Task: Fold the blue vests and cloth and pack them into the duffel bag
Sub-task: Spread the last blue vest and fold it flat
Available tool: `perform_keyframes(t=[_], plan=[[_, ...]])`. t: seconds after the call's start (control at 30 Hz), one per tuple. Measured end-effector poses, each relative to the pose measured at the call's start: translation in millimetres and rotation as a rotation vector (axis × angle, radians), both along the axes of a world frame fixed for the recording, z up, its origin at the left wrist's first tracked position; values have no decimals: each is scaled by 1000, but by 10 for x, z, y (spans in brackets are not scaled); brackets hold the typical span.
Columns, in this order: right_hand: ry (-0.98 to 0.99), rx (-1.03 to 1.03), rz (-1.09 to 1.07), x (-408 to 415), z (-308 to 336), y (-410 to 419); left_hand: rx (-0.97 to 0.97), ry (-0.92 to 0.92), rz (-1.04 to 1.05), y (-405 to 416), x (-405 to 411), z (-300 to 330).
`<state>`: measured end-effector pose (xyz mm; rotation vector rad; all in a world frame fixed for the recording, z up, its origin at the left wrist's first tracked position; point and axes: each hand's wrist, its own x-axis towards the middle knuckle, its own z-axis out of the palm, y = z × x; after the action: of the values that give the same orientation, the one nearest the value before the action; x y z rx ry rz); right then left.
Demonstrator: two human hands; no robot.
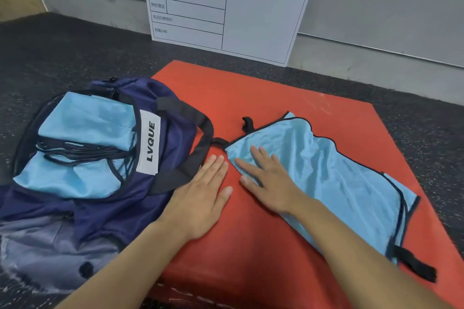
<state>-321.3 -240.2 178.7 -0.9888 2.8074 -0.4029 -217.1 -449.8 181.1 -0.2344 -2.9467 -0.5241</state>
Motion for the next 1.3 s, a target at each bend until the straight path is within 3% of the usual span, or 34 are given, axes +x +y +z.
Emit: perform_keyframes(t=[0.27,0.4,0.53,0.7,1.0,1.3], plan=[[77,91,-3,166,-84,-145,1,-11,-12,-4,54,-45],[82,140,-167,-217,-18,-445,-11,-27,-5,22,29,-60],[-8,62,-298,-499,110,-573,-74,-24,-34,87,-13,-83],[66,117,-162,174,31,-117,-76,-27,-31,88,-63,-78],[89,160,-268,1210,2,829,-87,-30,-134,312,117,-22],[95,160,-385,1545,-22,611,-115,13,-212,363,327,112]])
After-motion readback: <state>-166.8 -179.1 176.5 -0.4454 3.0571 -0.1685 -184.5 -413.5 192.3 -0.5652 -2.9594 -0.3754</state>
